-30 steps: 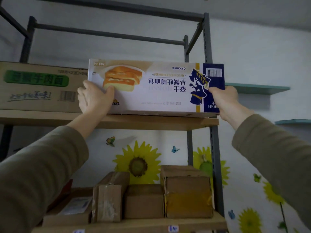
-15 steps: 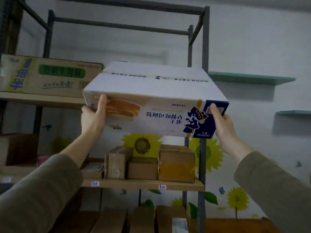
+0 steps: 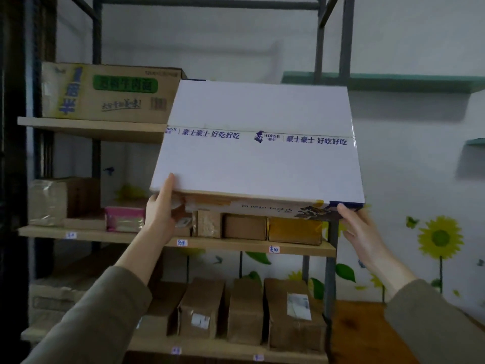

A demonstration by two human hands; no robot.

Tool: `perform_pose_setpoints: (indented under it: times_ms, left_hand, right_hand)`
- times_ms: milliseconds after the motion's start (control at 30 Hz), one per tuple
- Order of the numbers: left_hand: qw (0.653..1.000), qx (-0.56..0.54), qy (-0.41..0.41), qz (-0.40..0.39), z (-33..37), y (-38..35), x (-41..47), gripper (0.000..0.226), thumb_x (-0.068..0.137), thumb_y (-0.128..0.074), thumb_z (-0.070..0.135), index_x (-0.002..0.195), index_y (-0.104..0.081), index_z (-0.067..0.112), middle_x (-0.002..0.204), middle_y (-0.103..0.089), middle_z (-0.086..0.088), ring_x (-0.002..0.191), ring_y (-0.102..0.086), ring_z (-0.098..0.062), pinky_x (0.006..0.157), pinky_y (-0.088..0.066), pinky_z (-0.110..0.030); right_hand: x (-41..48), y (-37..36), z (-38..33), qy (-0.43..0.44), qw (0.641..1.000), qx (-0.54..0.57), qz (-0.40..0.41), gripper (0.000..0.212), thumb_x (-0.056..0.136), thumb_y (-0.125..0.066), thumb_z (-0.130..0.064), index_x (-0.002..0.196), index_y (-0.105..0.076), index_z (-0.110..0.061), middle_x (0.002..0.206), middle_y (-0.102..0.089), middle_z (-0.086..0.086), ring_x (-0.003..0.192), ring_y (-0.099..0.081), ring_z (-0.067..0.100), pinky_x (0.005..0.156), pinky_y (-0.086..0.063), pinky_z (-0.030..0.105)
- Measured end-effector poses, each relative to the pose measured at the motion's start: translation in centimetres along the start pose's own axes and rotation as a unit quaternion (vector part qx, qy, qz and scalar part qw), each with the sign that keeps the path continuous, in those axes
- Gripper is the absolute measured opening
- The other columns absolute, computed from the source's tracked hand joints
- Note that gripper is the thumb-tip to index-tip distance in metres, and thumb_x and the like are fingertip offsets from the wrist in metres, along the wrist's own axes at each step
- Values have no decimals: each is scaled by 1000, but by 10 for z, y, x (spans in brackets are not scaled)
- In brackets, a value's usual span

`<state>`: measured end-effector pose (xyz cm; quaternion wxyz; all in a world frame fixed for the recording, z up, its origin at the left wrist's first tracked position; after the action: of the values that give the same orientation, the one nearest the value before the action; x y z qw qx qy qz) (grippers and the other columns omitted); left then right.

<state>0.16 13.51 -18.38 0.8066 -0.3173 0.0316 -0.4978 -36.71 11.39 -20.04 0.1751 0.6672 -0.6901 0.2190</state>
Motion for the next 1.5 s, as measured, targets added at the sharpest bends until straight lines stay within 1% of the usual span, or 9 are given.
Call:
perform_pose_setpoints:
  times_ms: [100,367,600,733,900,1033,1300,1400,1500]
  left_hand:
    - [999,-44,7,2,-7,10,3,59,82,-67,35,130,-44,11,120,-53,-10,102,-58,-23,77,-53,-36]
    - [999,-38,3,-30,-19,20,9,57,84,-65,28,134,-40,19,121,-52,-9,110,-56,-27,83,-51,-36]
    - [985,167,-27,-28,-10,30,24,59,81,-62,49,126,-44,16,125,-53,-11,111,-54,-29,96,-45,-40]
    - [967,245,6,-68,0,24,31,86,73,-42,79,139,-36,24,137,-45,-6,125,-44,-31,107,-35,-51]
    - [955,288,3,-69,-17,30,29,61,92,-34,57,141,-35,21,132,-50,-7,118,-48,-28,102,-40,-45]
    - [958,277,-30,-74,-26,46,26,55,95,-38,49,142,-36,22,130,-50,-2,116,-48,-24,101,-39,-43]
    - [927,356,-82,-85,-36,70,16,33,95,-49,12,128,-53,16,100,-60,-2,104,-55,-24,88,-43,-36]
    - [961,261,-2,-90,-43,80,15,28,92,-49,9,118,-57,17,104,-61,-6,96,-59,-24,88,-47,-38]
    - [987,101,112,-50,-50,87,10,19,91,-40,20,88,-56,10,80,-54,-9,70,-52,-24,66,-42,-34]
  right_hand:
    - [-3,3,10,-41,999,21,-14,122,23,-71,-82,128,-48,-24,118,-59,-8,110,-51,9,97,-29,30]
    - [0,2,29,-83,996,31,-4,132,18,-74,-79,134,-34,-29,126,-51,-1,120,-49,21,109,-30,36]
    - [13,10,38,-94,991,91,18,54,87,-49,-50,133,-43,-21,128,-55,3,120,-51,23,108,-32,37]
    - [24,17,46,-131,982,126,51,51,94,-34,-56,130,-49,-22,123,-61,6,112,-56,25,101,-42,44]
    - [18,10,58,-116,990,71,40,30,99,-38,-36,121,-54,-24,113,-66,4,94,-62,20,73,-50,36]
    - [15,17,74,-155,984,69,53,32,99,-34,-37,113,-58,-20,109,-67,9,100,-61,28,97,-44,52]
    - [7,9,71,-191,980,41,37,42,92,-39,-54,110,-63,-24,103,-71,3,96,-64,25,92,-48,46]
    - [-1,13,76,-210,974,66,54,31,97,-37,-41,101,-56,-18,95,-61,9,84,-58,24,80,-45,39]
    - [-8,15,77,-217,969,99,67,42,97,-41,-36,127,-53,-10,124,-56,25,113,-52,44,100,-38,57]
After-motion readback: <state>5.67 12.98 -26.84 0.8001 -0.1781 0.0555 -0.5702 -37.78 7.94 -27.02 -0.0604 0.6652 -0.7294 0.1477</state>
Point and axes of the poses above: each hand's wrist, its own x-axis towards the middle knuckle, its own y-axis out of the back of the hand, z = x × y, the point moved 4 cm from there along x, towards the middle knuckle
